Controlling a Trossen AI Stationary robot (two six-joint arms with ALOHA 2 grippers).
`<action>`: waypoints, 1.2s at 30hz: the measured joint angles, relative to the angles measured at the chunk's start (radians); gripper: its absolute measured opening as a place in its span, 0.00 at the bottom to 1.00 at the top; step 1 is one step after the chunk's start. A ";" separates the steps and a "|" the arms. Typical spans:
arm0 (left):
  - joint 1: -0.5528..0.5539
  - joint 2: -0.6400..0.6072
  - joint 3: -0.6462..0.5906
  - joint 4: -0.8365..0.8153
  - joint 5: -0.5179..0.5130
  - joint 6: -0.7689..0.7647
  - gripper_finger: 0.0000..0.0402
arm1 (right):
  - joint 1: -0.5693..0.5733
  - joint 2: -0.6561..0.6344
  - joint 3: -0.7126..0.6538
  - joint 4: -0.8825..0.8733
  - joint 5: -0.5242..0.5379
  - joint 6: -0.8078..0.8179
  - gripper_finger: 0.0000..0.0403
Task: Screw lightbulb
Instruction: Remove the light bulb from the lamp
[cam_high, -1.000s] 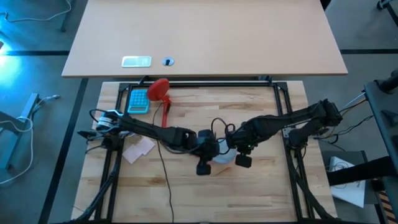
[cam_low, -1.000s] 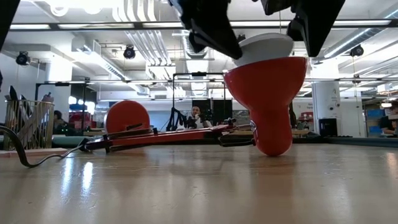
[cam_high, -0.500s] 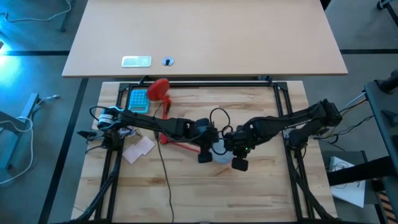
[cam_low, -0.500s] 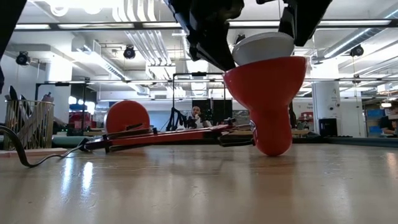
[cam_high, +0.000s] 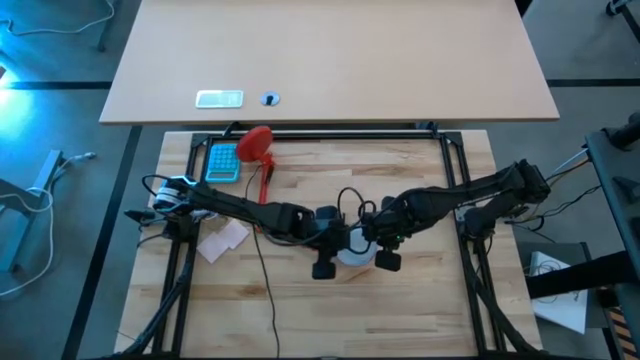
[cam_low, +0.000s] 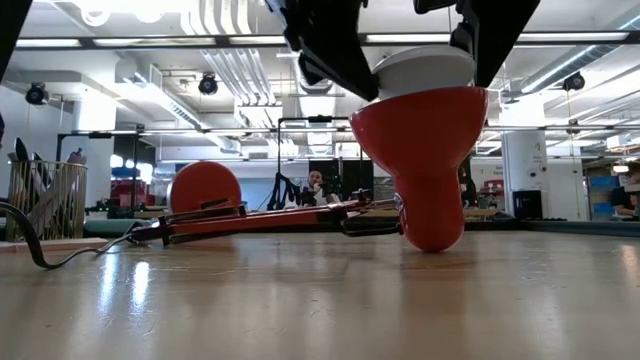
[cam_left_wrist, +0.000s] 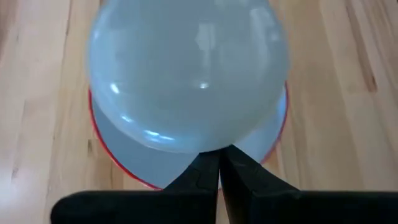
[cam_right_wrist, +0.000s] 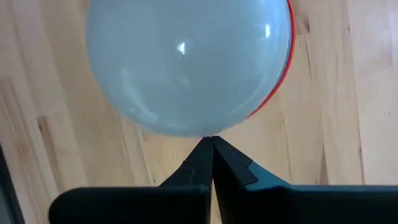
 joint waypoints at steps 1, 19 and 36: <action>-0.001 -0.001 0.001 -0.010 0.001 0.000 0.00 | 0.000 0.000 0.000 -0.004 0.000 -0.001 0.00; 0.087 -0.015 0.001 -0.128 -0.031 0.039 0.00 | 0.032 -0.002 0.010 0.060 -0.066 0.081 0.00; 0.071 -0.014 0.001 -0.040 0.008 0.050 0.00 | 0.027 0.024 0.008 0.078 -0.057 0.112 0.00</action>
